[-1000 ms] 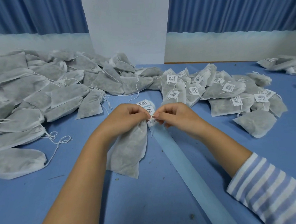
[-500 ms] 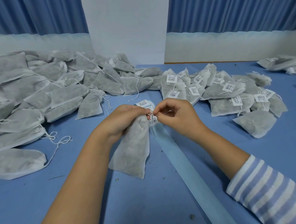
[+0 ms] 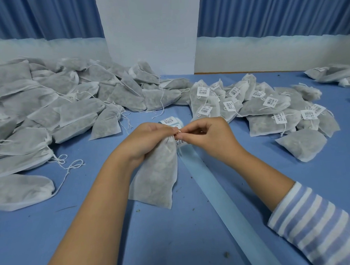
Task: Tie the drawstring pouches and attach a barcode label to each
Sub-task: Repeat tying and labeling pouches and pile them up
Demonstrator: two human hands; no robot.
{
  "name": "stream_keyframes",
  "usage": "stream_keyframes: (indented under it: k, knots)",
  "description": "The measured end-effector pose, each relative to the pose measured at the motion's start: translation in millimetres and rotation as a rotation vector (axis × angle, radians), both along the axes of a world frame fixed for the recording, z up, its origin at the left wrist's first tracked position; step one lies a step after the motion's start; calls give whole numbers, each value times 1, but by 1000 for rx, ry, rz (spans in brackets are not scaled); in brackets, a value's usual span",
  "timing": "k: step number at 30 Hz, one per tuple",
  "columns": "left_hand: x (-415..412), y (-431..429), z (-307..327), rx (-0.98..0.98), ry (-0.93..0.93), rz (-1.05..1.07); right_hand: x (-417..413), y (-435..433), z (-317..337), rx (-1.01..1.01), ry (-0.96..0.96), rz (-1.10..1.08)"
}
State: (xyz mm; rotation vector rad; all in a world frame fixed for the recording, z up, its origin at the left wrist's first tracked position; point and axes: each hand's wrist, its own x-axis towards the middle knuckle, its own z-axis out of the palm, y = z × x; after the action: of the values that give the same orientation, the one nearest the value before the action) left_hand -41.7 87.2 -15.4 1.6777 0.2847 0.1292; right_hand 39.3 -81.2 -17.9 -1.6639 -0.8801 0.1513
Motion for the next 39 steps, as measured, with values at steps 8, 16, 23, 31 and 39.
stream_keyframes:
  k: [8, 16, 23, 31, 39]
  knots:
    - [-2, 6, 1, 47, 11, -20, 5, 0, 0, 34, 235, 33]
    - [-5, 1, 2, 197, 41, -159, 3, 1, 3, 75, 321, 48]
    - [-5, -2, 4, 275, 33, -123, 3, -1, 8, 61, 419, 4]
    - [-6, -11, 8, 300, -9, -80, 6, 2, 11, 148, 526, -126]
    - [-3, -16, 9, 305, -13, -28, 1, 5, 9, 191, 460, -145]
